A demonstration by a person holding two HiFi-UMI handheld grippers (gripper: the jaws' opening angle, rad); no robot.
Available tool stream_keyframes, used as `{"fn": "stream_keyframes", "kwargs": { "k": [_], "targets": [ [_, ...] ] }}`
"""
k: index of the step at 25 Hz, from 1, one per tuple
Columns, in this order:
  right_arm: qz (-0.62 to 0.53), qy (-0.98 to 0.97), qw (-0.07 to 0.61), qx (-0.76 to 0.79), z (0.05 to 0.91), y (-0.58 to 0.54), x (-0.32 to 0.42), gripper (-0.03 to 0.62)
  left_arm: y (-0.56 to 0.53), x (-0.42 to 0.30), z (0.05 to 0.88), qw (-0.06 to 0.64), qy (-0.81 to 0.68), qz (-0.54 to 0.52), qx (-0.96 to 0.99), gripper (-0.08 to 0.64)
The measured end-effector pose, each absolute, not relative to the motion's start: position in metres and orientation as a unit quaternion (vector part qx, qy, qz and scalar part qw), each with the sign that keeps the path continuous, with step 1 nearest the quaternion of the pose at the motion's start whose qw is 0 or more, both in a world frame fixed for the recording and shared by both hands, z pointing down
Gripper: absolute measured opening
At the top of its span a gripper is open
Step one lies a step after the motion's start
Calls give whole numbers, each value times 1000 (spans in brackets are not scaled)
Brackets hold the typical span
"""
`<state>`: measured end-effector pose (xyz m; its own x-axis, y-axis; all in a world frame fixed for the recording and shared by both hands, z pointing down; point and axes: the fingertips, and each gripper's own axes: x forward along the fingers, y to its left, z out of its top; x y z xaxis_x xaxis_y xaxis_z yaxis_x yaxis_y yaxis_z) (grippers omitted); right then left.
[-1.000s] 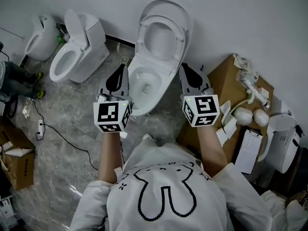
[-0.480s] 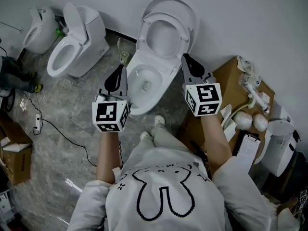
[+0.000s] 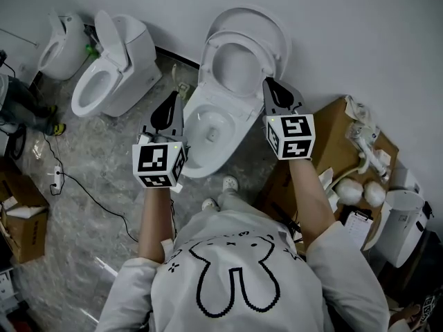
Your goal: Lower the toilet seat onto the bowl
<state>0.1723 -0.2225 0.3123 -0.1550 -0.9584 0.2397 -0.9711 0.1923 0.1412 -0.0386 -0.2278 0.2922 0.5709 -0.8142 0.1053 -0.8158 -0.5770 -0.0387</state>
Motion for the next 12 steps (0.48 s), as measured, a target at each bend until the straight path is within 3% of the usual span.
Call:
{"fn": "stream_keyframes", "kwargs": {
  "k": [8,12],
  "targets": [
    [43,-759,158,630,332,-270,204,35,-263,-25,294,8,-473,65,878,9],
    [47,-759,175,626,342,-293,214,100,-278,-21,296,9,-478,71,876,9]
  ]
}}
